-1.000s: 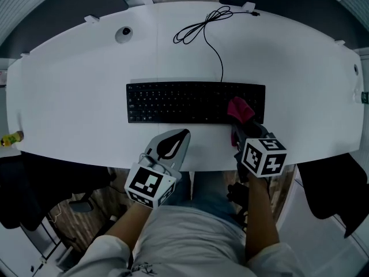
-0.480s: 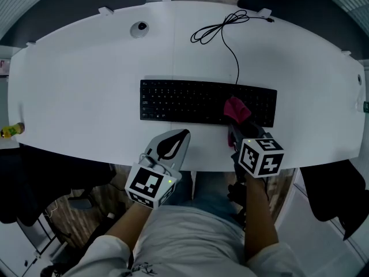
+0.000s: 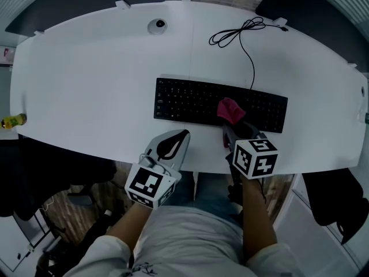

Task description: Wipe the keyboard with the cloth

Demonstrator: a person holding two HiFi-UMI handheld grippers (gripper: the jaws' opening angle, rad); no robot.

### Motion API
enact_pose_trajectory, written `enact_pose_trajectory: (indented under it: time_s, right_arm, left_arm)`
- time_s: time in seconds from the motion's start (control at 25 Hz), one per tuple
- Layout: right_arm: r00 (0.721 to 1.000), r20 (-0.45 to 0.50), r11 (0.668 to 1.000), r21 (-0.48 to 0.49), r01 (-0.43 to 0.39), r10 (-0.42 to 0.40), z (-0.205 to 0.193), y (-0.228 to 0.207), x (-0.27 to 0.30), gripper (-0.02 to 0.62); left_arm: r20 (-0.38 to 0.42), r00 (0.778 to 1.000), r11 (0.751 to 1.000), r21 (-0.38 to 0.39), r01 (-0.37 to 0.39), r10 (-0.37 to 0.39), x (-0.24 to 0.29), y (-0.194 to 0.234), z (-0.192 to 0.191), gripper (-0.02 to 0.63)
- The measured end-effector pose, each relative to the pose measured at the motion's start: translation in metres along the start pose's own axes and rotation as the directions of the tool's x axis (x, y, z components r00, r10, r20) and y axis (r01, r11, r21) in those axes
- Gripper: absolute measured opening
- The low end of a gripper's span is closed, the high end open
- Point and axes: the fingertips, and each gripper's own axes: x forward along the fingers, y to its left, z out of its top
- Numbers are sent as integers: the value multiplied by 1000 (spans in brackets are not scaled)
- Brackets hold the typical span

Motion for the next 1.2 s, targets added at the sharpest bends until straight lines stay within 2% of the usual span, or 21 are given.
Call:
enact_pose_trajectory:
  time_s: [1.2]
  right_arm:
    - [990, -61, 986, -106, -130, 124, 13, 113, 64, 71]
  left_arm:
    - [39, 993, 992, -65, -108, 110, -60, 79, -5, 11]
